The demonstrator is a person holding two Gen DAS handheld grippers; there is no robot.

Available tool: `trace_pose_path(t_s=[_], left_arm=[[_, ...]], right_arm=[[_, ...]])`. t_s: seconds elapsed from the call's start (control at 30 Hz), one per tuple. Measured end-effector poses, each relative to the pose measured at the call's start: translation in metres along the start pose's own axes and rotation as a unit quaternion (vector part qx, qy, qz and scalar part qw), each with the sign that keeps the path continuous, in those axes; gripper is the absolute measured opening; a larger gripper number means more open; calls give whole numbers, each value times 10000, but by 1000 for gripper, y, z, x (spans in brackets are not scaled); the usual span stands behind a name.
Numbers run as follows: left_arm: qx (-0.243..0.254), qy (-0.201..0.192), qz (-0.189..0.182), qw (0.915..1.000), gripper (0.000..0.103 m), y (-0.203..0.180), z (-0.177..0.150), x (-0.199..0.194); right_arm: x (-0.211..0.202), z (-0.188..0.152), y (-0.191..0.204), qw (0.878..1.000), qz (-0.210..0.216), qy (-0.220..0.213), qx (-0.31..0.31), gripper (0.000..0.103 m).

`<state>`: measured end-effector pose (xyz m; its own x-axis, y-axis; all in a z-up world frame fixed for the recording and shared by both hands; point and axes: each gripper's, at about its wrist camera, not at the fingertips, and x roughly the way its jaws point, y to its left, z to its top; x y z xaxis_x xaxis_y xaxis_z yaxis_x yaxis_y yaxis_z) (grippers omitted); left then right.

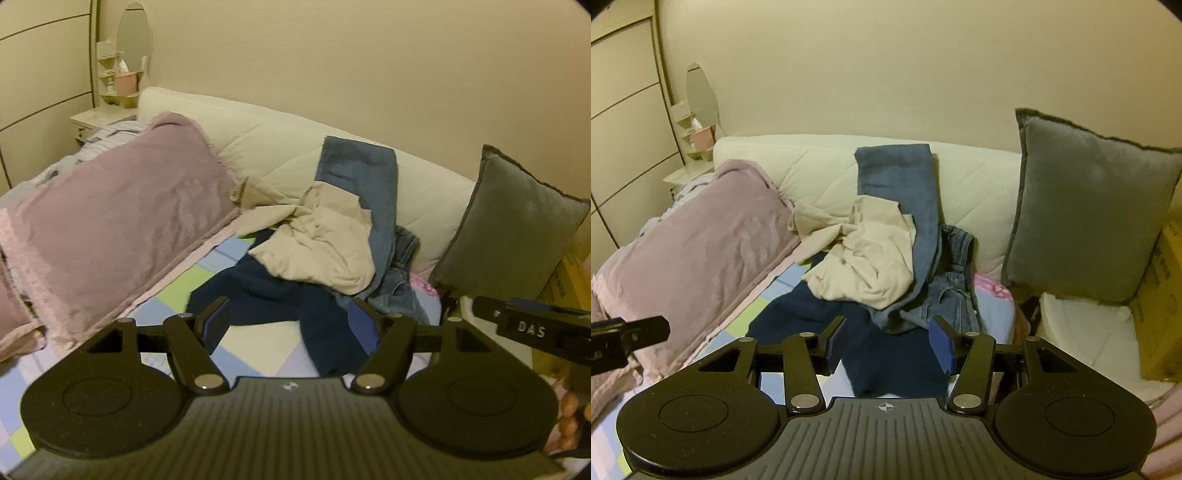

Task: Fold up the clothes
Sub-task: 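Move both grippers toward the beige shirt on the clothes pile, then grasp the beige shirt with both grippers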

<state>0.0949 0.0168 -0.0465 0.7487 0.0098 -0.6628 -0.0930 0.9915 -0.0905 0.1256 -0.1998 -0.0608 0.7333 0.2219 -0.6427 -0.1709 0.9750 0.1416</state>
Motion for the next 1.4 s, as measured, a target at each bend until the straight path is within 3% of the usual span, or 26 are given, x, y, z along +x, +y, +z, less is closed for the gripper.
trace_pose_path(t_s=[0.47, 0.73, 1.03, 1.4], left_arm=[[-110, 439, 259, 9986, 63, -34, 50, 126], [-77, 547, 100, 9984, 63, -45, 70, 200], [-252, 805, -91, 9964, 63, -46, 79, 286], [-361, 1340, -194, 9901, 58, -34, 62, 374]], right_arm=[[119, 63, -55, 9991, 131, 308, -249, 53], [189, 86, -74, 9968, 367, 683, -173, 53], [262, 93, -89, 9939, 365, 1045, -12, 52], [346, 83, -91, 9866, 344, 1581, 228, 52]])
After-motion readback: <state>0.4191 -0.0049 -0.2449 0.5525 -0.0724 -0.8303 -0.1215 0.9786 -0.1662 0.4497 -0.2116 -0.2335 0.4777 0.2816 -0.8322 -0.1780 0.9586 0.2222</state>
